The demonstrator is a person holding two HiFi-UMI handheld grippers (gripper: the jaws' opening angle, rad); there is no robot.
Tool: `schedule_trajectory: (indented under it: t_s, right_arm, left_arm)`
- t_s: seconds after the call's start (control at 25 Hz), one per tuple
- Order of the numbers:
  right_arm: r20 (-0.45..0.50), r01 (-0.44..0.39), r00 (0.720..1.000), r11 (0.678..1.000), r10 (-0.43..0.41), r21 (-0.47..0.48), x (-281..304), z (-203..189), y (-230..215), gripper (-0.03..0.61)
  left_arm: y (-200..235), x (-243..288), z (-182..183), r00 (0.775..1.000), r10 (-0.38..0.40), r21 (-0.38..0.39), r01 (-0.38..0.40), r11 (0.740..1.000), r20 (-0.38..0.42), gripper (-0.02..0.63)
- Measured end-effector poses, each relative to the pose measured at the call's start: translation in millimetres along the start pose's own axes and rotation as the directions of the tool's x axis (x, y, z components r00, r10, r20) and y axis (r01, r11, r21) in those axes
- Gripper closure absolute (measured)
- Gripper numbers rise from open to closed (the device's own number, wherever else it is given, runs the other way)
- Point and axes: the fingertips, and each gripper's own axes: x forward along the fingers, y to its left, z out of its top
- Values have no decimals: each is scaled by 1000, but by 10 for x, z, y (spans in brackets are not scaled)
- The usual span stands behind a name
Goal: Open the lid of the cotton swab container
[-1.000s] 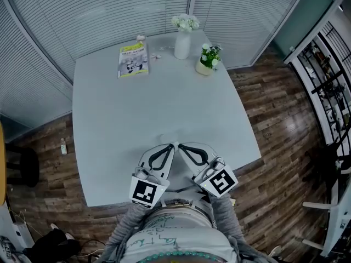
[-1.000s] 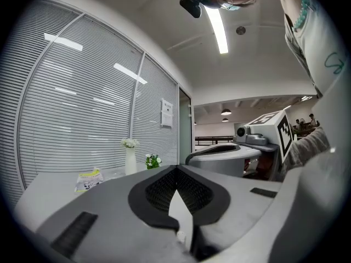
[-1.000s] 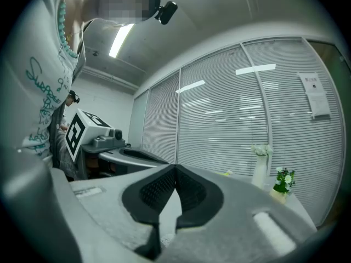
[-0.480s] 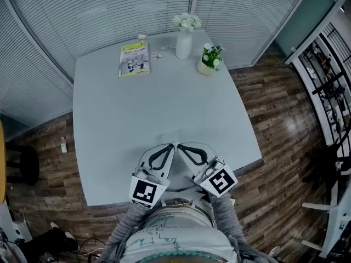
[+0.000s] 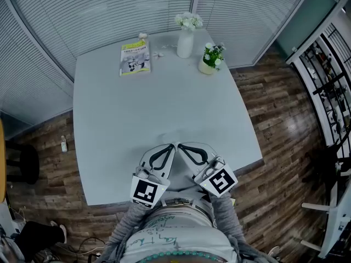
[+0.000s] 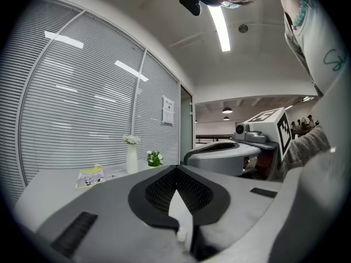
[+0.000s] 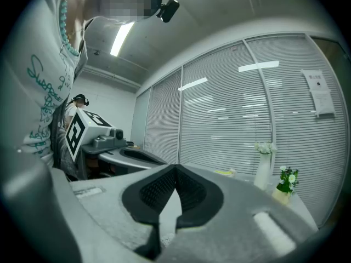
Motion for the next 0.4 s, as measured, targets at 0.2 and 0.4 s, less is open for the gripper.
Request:
schedule_trajectory:
  t_s: [0.2,0.4]
  right_arm:
    - [0,2,1000,1000,-2,0,1,-10,-13,577]
    - [-1,-2,1000,1000,2,1,27,-9,-22,578]
  left_arm:
    - [1,5,-12,1000,-3,-12,3,1000,0,615]
    - [12,21,-16,1000,-3,19,3,1000,-8,615]
